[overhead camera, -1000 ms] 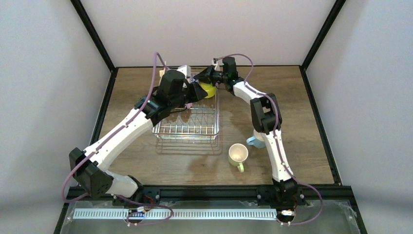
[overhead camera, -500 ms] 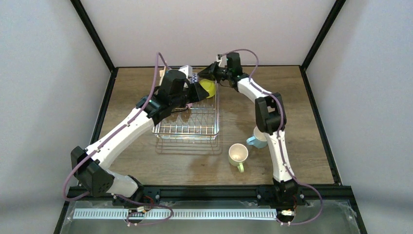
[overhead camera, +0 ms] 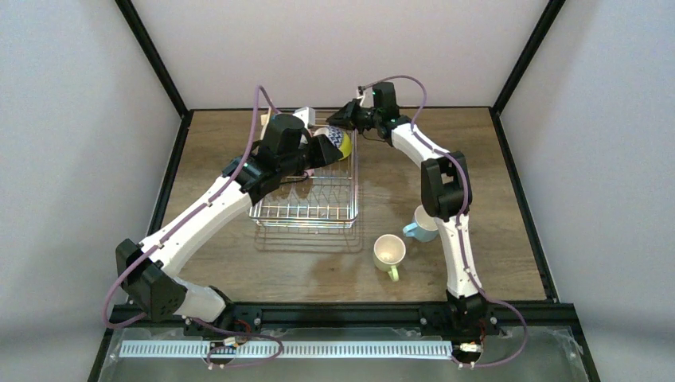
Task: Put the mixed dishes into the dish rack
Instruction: Turn the bowl upside down over the dish rack, then move the dish rack to the center of the board.
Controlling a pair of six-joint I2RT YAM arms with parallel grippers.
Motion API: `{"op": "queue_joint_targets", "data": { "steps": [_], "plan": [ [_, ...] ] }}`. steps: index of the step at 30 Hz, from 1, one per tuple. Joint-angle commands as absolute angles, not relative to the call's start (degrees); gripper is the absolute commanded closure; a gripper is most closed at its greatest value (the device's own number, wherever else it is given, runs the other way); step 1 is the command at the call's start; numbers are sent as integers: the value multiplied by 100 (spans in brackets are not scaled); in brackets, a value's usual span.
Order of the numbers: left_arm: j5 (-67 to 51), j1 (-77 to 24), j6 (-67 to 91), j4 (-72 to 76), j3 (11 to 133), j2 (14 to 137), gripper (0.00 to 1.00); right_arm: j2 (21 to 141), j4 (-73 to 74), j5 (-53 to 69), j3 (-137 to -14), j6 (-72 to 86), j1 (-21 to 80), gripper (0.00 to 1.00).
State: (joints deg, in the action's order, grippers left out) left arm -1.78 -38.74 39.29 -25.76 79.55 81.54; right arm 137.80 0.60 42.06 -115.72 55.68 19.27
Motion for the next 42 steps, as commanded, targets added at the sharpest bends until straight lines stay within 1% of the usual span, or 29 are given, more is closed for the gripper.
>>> {"op": "queue_joint_targets", "data": {
  "steps": [1,8,14,23,34,39,42],
  "plan": [
    [-245,-3845,3929,-2496,8009,8164,11,13517,463,4054,-11698,5260,1929,65],
    [-249,-3850,3901,-2513,8063,8181,11,13324,1261,3688,-12003,4662,1925,65],
    [-283,-3849,4046,-2435,7934,8144,11,12989,2262,3087,-12052,3909,1926,66],
    [-255,-3847,4509,-2268,7594,7926,11,12633,3205,2397,-11998,3138,1959,66],
    [-356,-3845,4669,-2276,7031,7563,11,11263,4015,144,-11011,2591,2014,65],
    [-477,-3852,4520,-2450,6822,7512,11,10402,4235,-776,-9983,2596,2001,64],
    [-644,-3869,4520,-2459,6580,7360,11,9713,4197,-1006,-9000,2830,2001,64]
  ]
}}
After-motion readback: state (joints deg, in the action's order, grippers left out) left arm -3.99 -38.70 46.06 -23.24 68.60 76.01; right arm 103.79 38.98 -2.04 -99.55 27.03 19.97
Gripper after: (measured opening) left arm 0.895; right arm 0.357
